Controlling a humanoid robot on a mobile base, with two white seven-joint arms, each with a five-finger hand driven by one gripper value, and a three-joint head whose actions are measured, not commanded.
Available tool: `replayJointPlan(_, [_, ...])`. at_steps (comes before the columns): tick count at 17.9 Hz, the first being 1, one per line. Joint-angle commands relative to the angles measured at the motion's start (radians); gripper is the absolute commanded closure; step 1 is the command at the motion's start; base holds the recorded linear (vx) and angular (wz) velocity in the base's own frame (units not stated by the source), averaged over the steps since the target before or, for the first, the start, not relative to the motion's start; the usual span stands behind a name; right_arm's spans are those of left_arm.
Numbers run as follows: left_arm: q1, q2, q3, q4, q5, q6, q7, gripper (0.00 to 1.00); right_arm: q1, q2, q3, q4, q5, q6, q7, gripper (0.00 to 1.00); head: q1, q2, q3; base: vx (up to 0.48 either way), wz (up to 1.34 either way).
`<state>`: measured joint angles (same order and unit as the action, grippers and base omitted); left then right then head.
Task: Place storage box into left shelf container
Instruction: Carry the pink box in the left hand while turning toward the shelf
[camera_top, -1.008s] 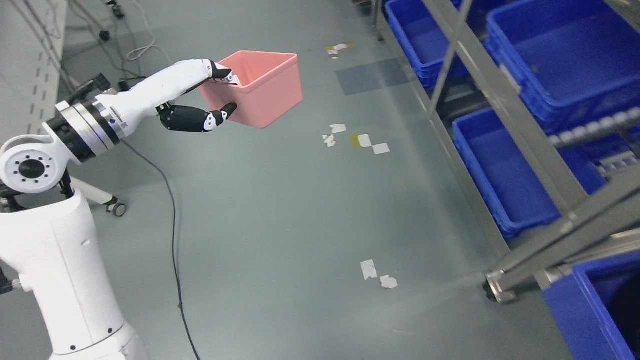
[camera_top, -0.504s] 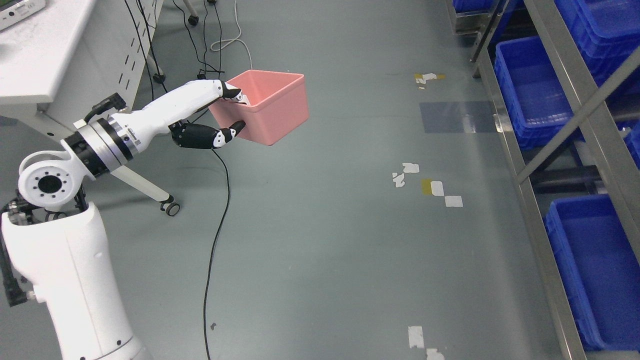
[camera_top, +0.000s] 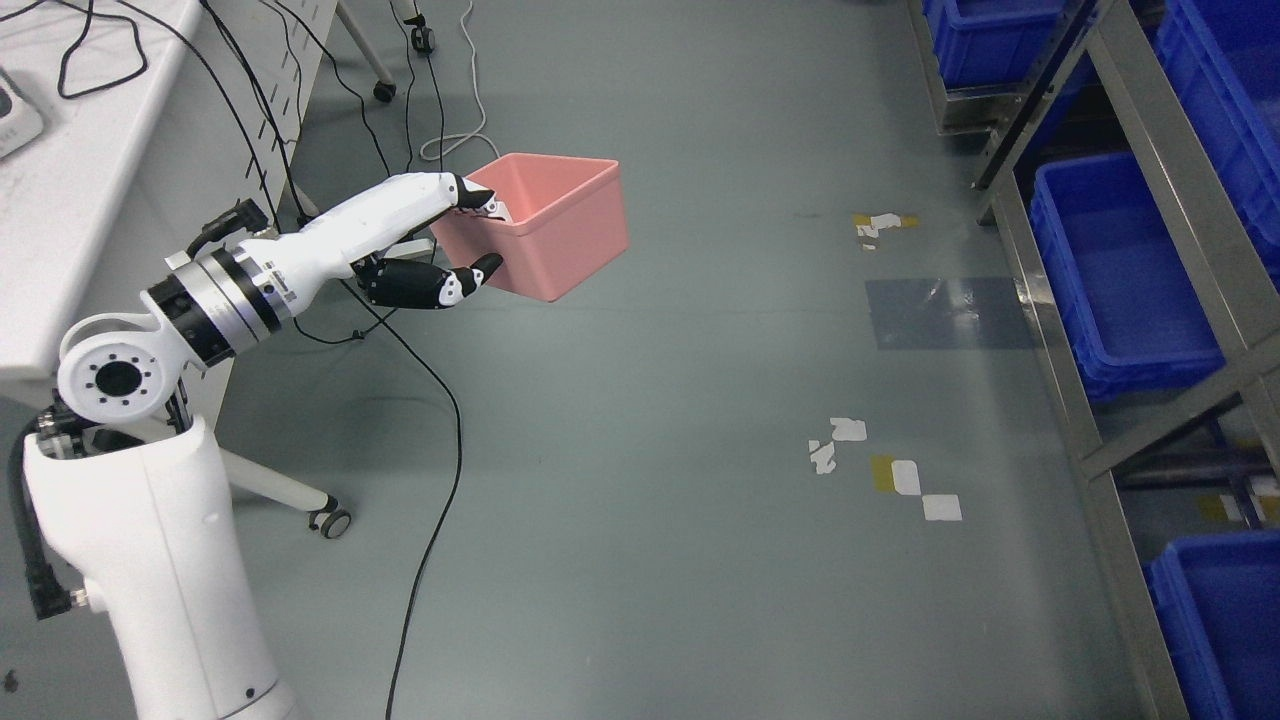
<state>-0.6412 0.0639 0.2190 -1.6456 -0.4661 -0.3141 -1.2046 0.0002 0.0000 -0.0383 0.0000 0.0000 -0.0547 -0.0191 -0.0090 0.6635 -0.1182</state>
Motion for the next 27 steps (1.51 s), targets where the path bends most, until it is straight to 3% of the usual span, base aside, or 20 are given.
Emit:
replayJointPlan(1, [0.008,-0.013,0.0,0.0,0.0,-0.002,0.0,0.99,-0.019,-0.017,0.0,-0.017,0.0,-0.001,0.001,0.01,0.0,0.0,0.0,0.468,0.01])
replayJointPlan(19, [0.049,-0.046,-0.029,0.009,0.001,-0.031,-0.001,0.98,-0.019,-0.017,0.0,-0.017,0.0,-0.001,0.001,0.01,0.0,0.0,0.0,0.54,0.03])
replayJointPlan(27, [0.081,-0.046,-0.124,0.036,0.001,-0.049,0.002,0.98,-0.019,-0.017,0.0,-0.017,0.0,-0.001,0.001,0.01,0.0,0.0,0.0,0.383,-1.02])
